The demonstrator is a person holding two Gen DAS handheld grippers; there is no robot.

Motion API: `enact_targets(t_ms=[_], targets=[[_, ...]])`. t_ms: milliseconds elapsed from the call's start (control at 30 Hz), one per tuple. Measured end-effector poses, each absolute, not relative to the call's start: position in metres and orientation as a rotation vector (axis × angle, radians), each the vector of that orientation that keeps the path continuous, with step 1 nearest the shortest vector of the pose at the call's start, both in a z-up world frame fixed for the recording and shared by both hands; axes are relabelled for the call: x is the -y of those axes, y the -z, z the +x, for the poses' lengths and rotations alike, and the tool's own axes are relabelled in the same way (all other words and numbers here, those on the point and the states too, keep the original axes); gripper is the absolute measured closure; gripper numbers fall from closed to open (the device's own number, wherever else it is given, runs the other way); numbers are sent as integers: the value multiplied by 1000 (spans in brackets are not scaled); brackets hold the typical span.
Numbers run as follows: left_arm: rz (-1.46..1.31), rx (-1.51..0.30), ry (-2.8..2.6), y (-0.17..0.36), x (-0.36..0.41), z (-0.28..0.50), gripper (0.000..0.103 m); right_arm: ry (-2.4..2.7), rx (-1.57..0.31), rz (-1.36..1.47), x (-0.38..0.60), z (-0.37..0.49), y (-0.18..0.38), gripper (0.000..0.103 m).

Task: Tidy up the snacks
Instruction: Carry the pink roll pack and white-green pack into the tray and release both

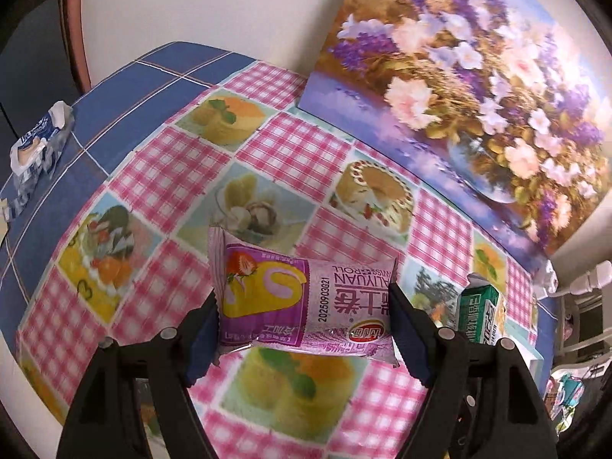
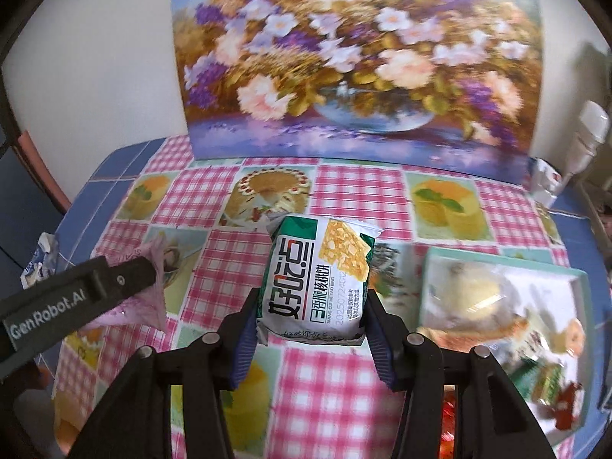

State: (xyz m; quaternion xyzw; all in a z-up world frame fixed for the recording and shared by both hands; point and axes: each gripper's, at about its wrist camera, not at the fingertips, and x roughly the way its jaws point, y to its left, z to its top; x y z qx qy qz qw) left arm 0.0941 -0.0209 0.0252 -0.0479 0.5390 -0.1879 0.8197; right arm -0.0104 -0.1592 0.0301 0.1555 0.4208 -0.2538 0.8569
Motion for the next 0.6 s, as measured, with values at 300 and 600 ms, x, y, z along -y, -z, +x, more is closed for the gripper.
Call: enact_targets(t_ms=[300, 600], targets=[[-87, -1119, 438, -38, 31, 47, 22, 591, -895, 385, 166, -62, -38, 49], [-56, -1112, 450, -33, 42, 22, 22, 606, -905, 393, 168, -93, -40, 49]])
